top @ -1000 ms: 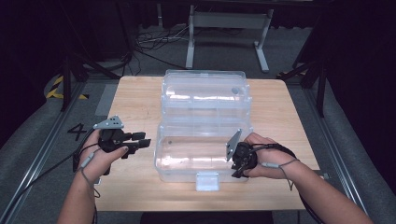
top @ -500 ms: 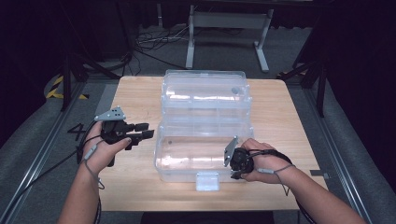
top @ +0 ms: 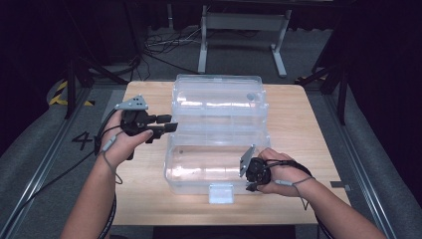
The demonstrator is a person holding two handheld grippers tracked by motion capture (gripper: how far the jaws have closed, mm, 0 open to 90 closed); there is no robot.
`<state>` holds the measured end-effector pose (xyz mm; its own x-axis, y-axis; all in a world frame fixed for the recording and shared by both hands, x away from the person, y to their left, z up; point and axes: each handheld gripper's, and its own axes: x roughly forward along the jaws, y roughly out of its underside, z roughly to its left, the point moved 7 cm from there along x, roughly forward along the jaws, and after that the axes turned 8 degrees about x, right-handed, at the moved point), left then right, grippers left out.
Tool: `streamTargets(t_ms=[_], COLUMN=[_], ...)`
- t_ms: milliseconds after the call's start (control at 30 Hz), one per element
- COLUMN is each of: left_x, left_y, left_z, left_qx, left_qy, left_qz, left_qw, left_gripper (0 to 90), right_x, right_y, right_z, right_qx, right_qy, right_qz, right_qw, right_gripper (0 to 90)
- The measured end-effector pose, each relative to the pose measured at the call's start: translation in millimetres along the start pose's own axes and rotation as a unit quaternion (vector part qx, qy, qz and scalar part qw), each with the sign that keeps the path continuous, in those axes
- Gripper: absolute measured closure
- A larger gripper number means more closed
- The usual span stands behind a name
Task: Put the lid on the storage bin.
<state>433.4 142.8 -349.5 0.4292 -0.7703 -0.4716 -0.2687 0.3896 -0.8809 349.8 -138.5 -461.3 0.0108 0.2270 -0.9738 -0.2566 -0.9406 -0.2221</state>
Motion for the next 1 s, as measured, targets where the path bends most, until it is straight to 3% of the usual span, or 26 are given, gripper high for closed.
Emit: streamTargets(t_ms=[533,600,700,1000], left_x=[35.5,41.3,52.0,68.6], left_y=[-41.1,-43.7,-49.1,-59.7], left_z=[1.5,2.2,0.8,1.4], left_qx=[0.033,0.035,0.028,0.031], left_qy=[0.017,0.022,0.05,0.048], left_qz=[0.007,0.01,0.0,0.004], left_qw=[0.9993,0.9991,0.9984,0.9983], left_gripper=[56.7,56.7,56.7,57.2], right_x=[-0.3,-0.2,-0.1,-0.4], right_y=[0.5,0.5,0.5,1.1], right_z=[0.4,0.4,0.0,0.4], right_qx=[0.006,0.007,0.004,0.01], right_qy=[0.0,0.0,-0.001,-0.002], right_qz=[0.001,0.001,-0.005,-0.005], right_qw=[1.0,1.0,1.0,0.9999], right_gripper=[81.6,81.6,81.5,81.4])
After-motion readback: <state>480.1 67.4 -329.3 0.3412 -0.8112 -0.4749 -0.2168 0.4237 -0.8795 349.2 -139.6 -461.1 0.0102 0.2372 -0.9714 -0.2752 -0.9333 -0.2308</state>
